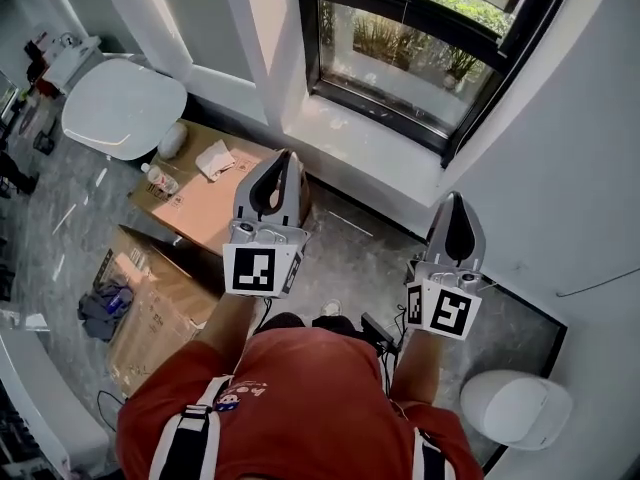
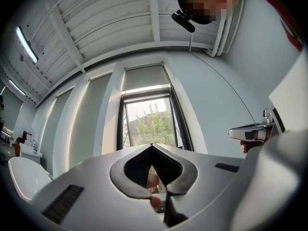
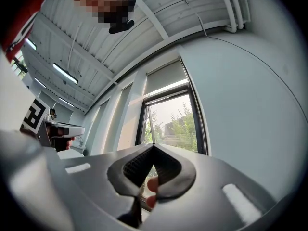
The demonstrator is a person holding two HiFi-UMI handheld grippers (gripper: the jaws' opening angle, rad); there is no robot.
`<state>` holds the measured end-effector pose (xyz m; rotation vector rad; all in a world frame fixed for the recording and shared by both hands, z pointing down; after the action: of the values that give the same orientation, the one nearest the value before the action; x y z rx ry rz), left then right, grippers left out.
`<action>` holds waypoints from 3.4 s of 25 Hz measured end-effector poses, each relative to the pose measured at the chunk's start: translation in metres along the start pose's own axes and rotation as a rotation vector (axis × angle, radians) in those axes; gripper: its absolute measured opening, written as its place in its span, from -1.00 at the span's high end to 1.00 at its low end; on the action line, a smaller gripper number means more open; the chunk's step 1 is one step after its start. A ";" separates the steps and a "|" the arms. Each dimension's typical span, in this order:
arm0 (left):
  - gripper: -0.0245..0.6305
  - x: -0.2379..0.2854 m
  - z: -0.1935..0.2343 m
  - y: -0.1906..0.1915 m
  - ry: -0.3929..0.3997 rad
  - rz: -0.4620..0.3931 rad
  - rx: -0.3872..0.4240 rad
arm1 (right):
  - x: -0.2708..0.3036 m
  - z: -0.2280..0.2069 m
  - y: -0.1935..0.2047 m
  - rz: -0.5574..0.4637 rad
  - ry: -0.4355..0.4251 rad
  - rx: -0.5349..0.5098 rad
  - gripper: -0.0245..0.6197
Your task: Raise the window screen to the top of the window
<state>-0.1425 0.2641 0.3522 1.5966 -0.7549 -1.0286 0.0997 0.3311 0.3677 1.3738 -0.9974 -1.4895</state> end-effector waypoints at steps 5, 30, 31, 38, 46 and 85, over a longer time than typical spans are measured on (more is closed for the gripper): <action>0.91 0.022 -0.003 0.007 -0.004 0.005 0.005 | 0.016 -0.017 0.011 0.008 0.008 0.010 0.90; 0.91 0.162 0.065 0.063 0.034 -0.011 -0.046 | 0.169 -0.014 0.059 0.034 0.024 -0.087 0.90; 0.91 0.171 0.071 0.066 0.037 -0.010 -0.050 | 0.179 -0.012 0.062 0.038 0.025 -0.092 0.90; 0.91 0.227 0.106 0.086 0.067 0.011 -0.075 | 0.237 -0.001 0.079 0.062 0.050 -0.116 0.90; 0.91 0.283 0.128 0.107 0.124 0.033 -0.108 | 0.286 0.004 0.092 0.083 0.088 -0.136 0.90; 0.91 0.540 0.046 0.154 0.224 0.038 -0.061 | 0.438 -0.179 0.161 0.038 0.178 -0.101 0.90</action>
<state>0.0540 -0.2639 0.3656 1.6067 -0.5941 -0.8212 0.2763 -0.1364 0.3688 1.3805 -0.8210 -1.3455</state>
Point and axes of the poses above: the fingertips, and each gripper's own axes: x forward along the fingers, z to its left, y out of its underside, the point moved 2 cm from there along -x, backward along the fingers, and after that the axes turned 1 degree about -x, right-handed, at the moved point
